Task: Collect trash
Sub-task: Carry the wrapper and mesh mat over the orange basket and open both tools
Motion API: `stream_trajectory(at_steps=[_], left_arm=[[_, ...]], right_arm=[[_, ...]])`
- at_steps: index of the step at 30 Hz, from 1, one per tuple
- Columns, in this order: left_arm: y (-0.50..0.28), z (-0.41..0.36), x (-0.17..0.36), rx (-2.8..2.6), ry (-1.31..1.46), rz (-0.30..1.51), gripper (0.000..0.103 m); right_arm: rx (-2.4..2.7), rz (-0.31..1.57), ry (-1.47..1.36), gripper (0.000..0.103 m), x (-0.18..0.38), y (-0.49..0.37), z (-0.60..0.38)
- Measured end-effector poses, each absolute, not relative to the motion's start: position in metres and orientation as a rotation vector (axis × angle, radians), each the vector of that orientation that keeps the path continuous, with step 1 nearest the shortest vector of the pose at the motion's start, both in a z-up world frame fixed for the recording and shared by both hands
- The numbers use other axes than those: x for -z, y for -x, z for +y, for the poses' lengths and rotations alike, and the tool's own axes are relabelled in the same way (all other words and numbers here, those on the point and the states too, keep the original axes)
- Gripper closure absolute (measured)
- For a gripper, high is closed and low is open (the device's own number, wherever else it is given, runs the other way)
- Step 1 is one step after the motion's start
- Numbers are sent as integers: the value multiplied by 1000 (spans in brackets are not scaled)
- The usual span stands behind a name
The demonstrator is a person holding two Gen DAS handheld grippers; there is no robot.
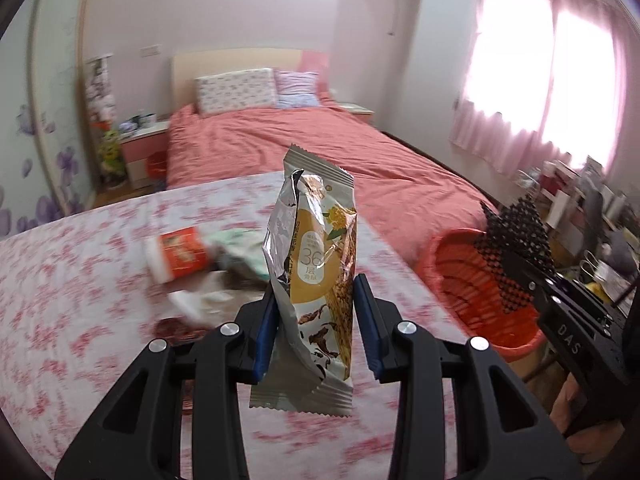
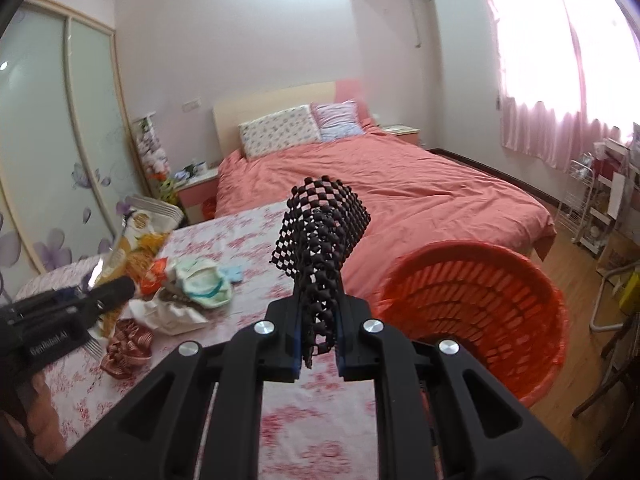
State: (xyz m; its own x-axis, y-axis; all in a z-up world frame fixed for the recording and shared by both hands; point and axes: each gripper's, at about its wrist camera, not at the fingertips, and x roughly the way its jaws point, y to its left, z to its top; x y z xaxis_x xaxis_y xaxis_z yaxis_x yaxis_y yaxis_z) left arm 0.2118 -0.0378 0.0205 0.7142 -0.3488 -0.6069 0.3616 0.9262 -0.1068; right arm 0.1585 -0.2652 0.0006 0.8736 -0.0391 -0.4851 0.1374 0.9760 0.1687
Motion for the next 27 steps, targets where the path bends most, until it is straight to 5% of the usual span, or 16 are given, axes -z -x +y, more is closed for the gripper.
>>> stream_trajectory(at_steps=[27], left_arm=[[-226,-238,33,721,-154,807,65]], right_arm=[[304,509,-413,85,49,-148,-431]])
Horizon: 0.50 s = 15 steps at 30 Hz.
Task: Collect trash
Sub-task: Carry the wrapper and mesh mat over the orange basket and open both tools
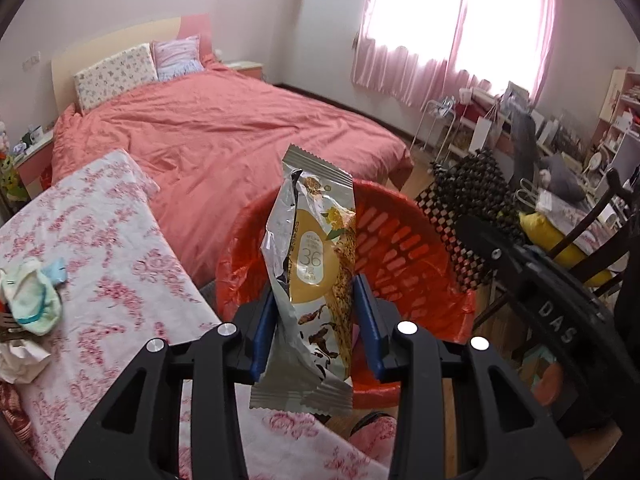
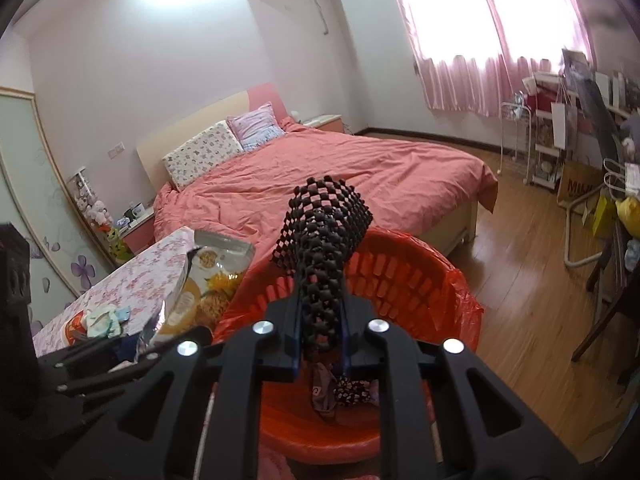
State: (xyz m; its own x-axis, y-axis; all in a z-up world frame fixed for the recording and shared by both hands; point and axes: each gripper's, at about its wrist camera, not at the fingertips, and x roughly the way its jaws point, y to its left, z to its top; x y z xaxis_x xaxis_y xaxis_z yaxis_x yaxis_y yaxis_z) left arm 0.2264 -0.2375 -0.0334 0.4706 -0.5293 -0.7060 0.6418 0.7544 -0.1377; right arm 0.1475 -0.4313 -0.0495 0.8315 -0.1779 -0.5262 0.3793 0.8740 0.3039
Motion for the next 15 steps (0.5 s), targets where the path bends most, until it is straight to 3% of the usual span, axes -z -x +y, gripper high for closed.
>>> stream_trajectory(at_steps=[5,8,12,15], left_arm=[[-230,-242,44,702,-176,846,46],[-230,-238,46,675,-185,861,41],[-226,-227,43,625,-199,851,38],[-224,-213,39,581,-208,823,33]], right_arm=[[307,530,-457,64,63,-153,-447],[314,541,-461,58,70,-155,-449],[339,532,-417,39,69,-152,-440],[343,534,-374,30,65,-151,-429]])
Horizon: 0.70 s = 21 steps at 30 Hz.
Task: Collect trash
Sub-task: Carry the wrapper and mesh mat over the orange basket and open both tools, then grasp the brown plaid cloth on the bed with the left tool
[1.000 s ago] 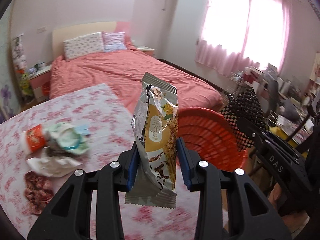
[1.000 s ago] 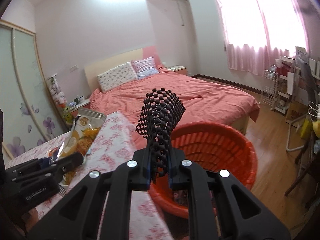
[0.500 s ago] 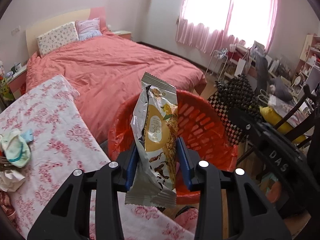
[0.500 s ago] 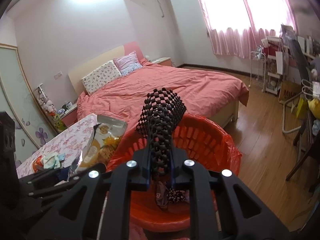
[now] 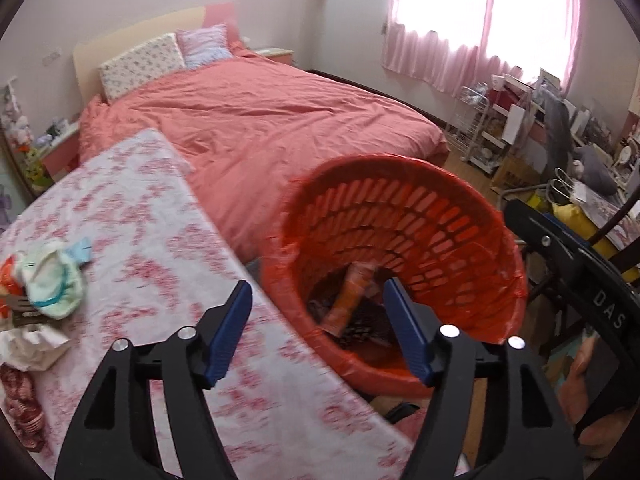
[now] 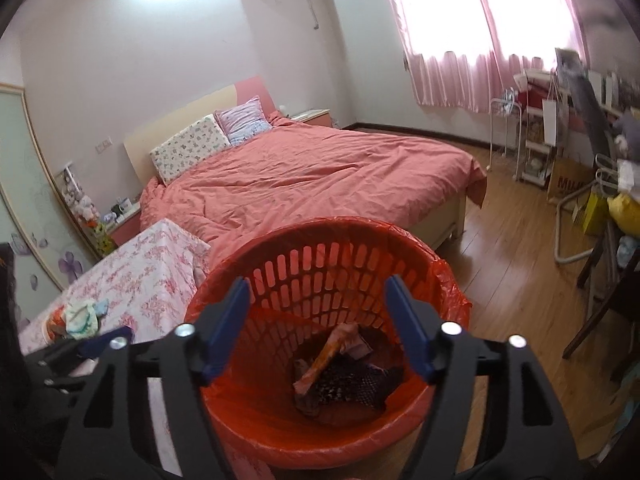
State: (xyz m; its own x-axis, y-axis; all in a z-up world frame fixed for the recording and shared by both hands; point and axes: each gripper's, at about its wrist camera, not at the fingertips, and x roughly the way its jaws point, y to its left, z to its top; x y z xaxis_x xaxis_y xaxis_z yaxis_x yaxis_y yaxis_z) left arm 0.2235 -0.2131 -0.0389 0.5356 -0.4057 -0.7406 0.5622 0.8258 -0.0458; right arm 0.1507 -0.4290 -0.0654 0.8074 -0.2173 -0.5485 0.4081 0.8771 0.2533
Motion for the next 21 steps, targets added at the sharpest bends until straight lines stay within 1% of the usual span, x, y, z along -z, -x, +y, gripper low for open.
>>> stream_trajectory(at_steps=[4,7,10,14,16,21], left_arm=[[-220,-182,34,509,-209,794,31],[-218,-155,32,439,-202,782,29],[-216,-125,28,386,-174,775,28],[-211,-77,24,280,-153,755,27],[-209,-49,25,212,-147,749,21],[-212,16,34,56,-119,757,21]], right_arm=[[345,531,-299,18,58,-150,-410],[331,532,-253,11,53,-150,-391],[315,534,-202,4,48,-151,-370],[294,549,-121,4,45,-157,-332],[265,568,-99,4,45,-162,-315],[181,621,-99,4,56,-175,-271]])
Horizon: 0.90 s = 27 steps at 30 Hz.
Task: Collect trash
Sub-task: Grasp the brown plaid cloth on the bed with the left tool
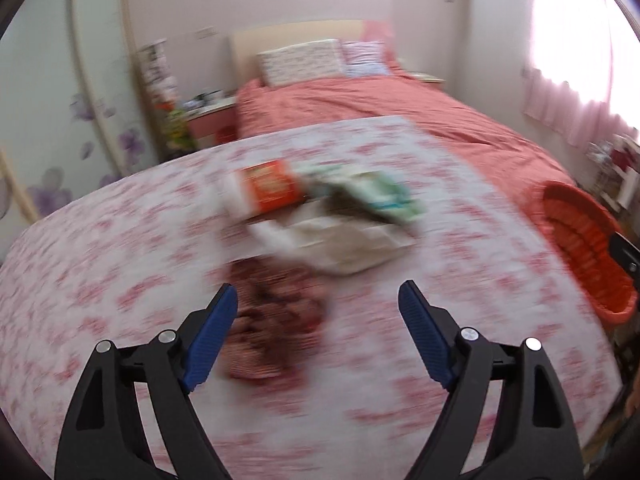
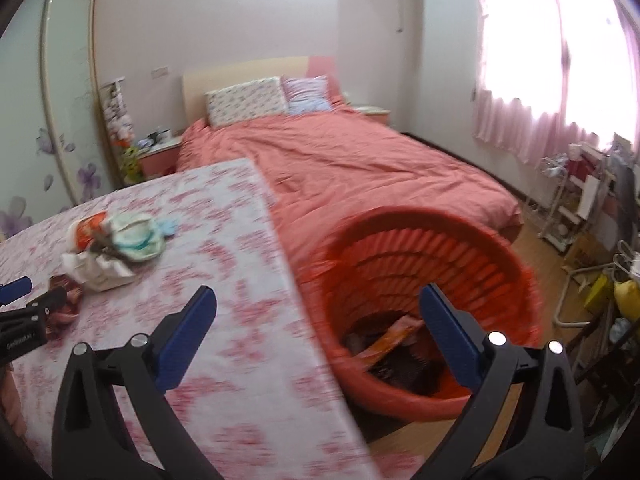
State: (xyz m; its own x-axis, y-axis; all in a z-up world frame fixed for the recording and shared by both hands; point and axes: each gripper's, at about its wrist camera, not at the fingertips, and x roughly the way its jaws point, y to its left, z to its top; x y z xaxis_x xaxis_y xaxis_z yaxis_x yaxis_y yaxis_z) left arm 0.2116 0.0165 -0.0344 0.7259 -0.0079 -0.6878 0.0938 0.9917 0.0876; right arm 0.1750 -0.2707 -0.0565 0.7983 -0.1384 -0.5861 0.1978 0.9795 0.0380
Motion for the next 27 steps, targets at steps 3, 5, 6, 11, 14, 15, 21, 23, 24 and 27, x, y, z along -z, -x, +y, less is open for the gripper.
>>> stream_trajectory(at_steps=[3,5,6,11,14,15,21,23,24,27], left_arm=[[-215,46,42,15,-64,791,21],[-218,57,48,16,-31,816,21],[-220,60,51,29,-12,825,21],[-228,59,58,69,9,845,21],[-234,54,61,85,19,852,21],[-235,52,62,89,14,851,21],[-244,44,75,84,-22,892,25],[-245,48,75,75,-9,900,31],[-244,50,75,74,-3,902,33],[-241,60,73,69,7,902,39]], right_arm=[[157,650,-88,4,62,-183,-245],[147,676,-75,4,66,-188,-229],[134,688,-72,4,68,-191,-222],[82,706,-83,4,73,-196,-196],[68,710,-79,4,74,-199,-186],[62,709,-77,4,74,-199,-184],[49,715,-51,4,73,-204,-171],[45,718,-47,4,73,-205,-169],[42,721,-44,4,74,-206,-167],[30,724,-43,4,74,-206,-165]])
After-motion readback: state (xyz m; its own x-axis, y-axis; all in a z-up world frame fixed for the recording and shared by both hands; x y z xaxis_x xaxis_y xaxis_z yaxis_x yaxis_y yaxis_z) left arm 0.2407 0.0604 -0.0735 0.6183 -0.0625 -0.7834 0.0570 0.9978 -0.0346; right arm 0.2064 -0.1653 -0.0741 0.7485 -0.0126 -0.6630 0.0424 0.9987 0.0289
